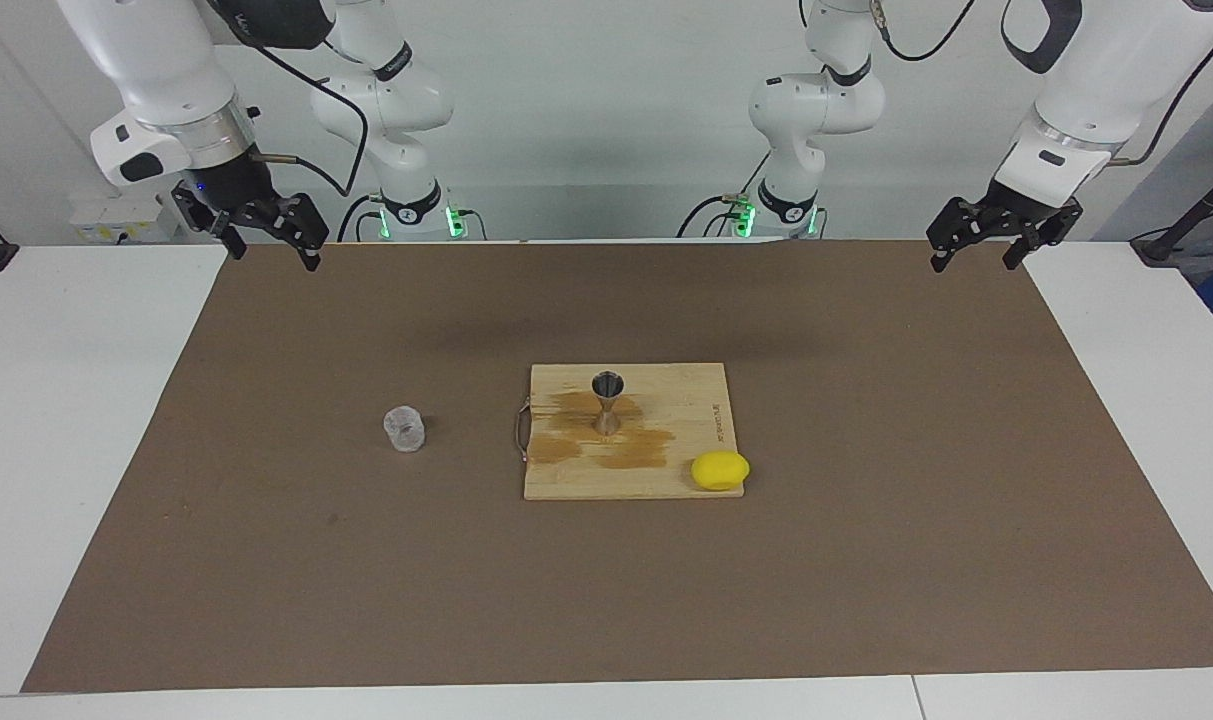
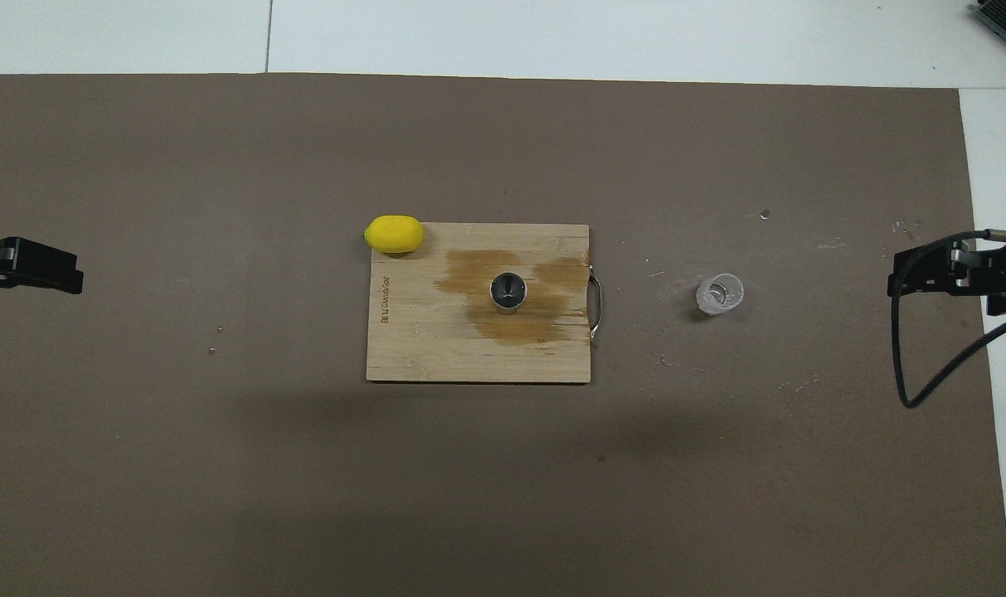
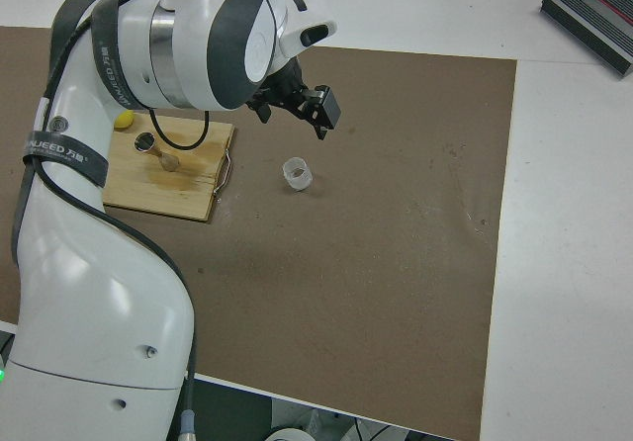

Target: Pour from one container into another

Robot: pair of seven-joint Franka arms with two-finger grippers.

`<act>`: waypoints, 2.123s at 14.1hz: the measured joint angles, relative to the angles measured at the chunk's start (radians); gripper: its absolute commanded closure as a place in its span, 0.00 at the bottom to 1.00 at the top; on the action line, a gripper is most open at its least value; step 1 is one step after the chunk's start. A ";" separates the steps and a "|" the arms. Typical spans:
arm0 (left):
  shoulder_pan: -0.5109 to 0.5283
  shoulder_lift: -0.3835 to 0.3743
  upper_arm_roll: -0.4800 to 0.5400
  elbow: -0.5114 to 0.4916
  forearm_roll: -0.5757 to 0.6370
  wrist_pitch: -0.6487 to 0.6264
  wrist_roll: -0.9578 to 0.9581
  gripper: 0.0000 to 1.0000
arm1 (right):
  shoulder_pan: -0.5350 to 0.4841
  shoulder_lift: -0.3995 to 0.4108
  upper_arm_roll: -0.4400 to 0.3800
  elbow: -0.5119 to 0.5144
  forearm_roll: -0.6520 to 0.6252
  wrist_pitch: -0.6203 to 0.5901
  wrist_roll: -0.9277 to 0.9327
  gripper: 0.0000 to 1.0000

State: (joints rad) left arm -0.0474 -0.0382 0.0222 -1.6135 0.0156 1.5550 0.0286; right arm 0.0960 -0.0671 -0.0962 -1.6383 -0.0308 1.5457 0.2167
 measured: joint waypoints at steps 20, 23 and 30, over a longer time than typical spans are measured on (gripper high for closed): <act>0.000 0.000 0.000 0.000 0.000 0.000 0.000 0.00 | -0.036 0.000 0.039 0.026 -0.001 -0.024 -0.087 0.00; 0.000 0.000 0.000 0.000 0.000 0.000 0.000 0.00 | -0.036 0.000 0.041 0.027 -0.001 -0.045 -0.087 0.00; 0.000 0.000 0.000 0.000 0.000 0.000 0.000 0.00 | -0.038 0.000 0.039 0.029 -0.001 -0.047 -0.087 0.00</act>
State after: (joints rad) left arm -0.0474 -0.0383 0.0222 -1.6135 0.0156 1.5550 0.0286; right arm 0.0583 -0.0672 -0.0572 -1.6088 -0.0314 1.4983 0.1302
